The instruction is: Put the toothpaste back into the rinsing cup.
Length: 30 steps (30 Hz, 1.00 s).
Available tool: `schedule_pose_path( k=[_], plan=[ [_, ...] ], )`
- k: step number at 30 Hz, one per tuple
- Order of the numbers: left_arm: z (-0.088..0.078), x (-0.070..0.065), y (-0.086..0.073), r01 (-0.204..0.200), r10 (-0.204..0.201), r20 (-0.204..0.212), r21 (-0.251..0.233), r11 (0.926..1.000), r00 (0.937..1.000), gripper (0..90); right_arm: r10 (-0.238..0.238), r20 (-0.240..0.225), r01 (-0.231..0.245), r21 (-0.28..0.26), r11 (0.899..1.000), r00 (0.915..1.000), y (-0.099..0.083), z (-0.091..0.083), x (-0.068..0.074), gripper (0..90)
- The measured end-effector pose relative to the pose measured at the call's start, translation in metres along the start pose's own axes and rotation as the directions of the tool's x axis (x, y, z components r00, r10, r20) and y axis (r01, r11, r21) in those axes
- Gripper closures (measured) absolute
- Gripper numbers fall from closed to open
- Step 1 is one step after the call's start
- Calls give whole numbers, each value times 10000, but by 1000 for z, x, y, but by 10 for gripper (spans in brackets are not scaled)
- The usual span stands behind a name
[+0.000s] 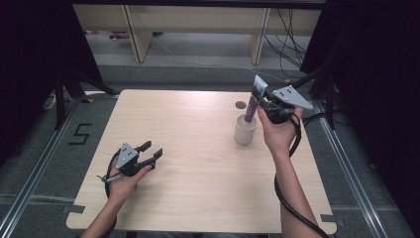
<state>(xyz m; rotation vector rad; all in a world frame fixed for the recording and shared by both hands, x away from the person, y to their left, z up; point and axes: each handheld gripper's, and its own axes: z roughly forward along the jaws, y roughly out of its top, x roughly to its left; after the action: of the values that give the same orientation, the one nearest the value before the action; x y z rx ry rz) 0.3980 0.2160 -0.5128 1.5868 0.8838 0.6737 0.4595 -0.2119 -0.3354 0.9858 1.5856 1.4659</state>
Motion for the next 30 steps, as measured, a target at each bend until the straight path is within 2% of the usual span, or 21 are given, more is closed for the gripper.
schedule_pose_path(
  k=[3,10,13,21,25,29,30],
  plan=[
    [0,0,0,-12,12,-13,10,10000,10000,425,153,38,-153,-48,9999,9999,0,2,-1,797],
    [0,-1,0,-30,30,17,32,10000,10000,425,18,259,-19,46,10000,9997,-1,7,-6,797],
    [0,0,-1,-24,24,13,29,10000,10000,425,174,264,-176,101,9998,9995,-2,9,-6,797],
    [0,-1,-1,-51,50,43,69,10000,10000,425,-7,495,1,118,9999,9988,-7,17,-6,797],
    [0,-1,-1,-51,51,50,64,10000,10000,425,131,484,-141,203,9997,9987,-9,20,-6,796],
    [0,-1,-1,-57,56,47,74,10000,10000,425,-10,520,-2,233,9997,9986,-13,23,-8,796],
    [0,-1,-1,-55,55,47,73,10000,10000,425,73,521,-87,278,9996,9986,-14,24,-7,796]
  ],
)
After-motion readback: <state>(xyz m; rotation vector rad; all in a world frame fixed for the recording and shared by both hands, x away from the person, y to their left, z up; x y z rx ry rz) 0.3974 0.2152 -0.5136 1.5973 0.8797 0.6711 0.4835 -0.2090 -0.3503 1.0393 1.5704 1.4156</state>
